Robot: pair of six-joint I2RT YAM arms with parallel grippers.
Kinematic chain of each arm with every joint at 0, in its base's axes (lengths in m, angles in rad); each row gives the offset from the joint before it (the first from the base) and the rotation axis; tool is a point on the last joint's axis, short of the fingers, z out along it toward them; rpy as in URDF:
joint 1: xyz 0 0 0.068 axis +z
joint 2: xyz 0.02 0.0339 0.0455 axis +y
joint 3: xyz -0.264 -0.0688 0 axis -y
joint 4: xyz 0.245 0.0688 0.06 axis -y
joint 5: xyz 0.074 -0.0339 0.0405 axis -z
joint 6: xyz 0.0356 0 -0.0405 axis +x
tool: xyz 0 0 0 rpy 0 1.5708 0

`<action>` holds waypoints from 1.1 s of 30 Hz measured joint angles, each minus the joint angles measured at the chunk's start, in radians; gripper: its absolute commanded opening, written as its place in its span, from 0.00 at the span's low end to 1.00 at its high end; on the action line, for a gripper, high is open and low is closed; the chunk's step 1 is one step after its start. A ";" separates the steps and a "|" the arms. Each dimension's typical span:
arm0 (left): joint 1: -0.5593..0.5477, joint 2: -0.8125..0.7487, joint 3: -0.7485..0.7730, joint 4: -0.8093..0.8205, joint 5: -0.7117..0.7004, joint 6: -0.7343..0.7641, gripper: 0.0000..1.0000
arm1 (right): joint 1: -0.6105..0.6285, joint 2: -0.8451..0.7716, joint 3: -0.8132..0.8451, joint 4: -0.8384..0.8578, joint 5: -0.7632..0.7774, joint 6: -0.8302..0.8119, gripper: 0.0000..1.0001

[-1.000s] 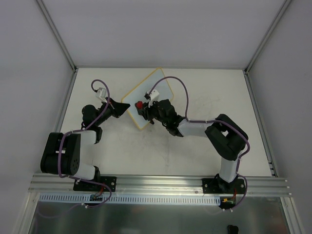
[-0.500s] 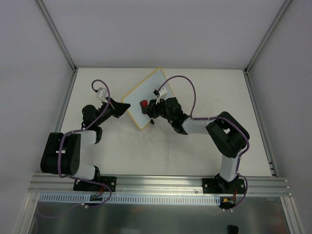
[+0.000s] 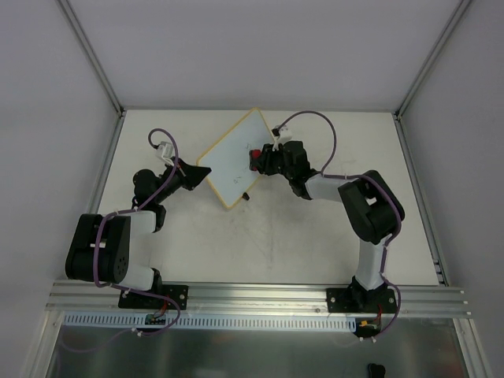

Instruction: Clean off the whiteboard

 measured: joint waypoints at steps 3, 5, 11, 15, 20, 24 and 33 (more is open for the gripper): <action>0.000 0.000 0.000 0.000 -0.007 0.000 0.00 | -0.005 0.013 0.029 -0.025 -0.013 0.024 0.00; 0.000 0.000 0.000 0.000 -0.008 0.000 0.00 | -0.007 0.016 0.034 -0.031 -0.020 0.037 0.00; 0.000 0.000 0.000 0.000 -0.008 0.000 0.00 | 0.004 0.016 0.034 -0.032 -0.005 0.050 0.00; 0.002 0.000 0.000 0.000 -0.009 0.001 0.00 | 0.037 0.011 0.008 0.002 0.055 0.051 0.00; 0.002 0.000 0.000 0.000 -0.011 0.006 0.00 | 0.129 -0.018 -0.051 0.039 0.125 0.055 0.00; 0.003 0.000 0.000 0.000 -0.017 0.011 0.00 | 0.227 -0.038 -0.096 0.061 0.150 0.061 0.00; 0.002 0.000 0.000 0.004 -0.017 0.023 0.00 | 0.326 -0.042 -0.134 0.080 0.149 0.087 0.00</action>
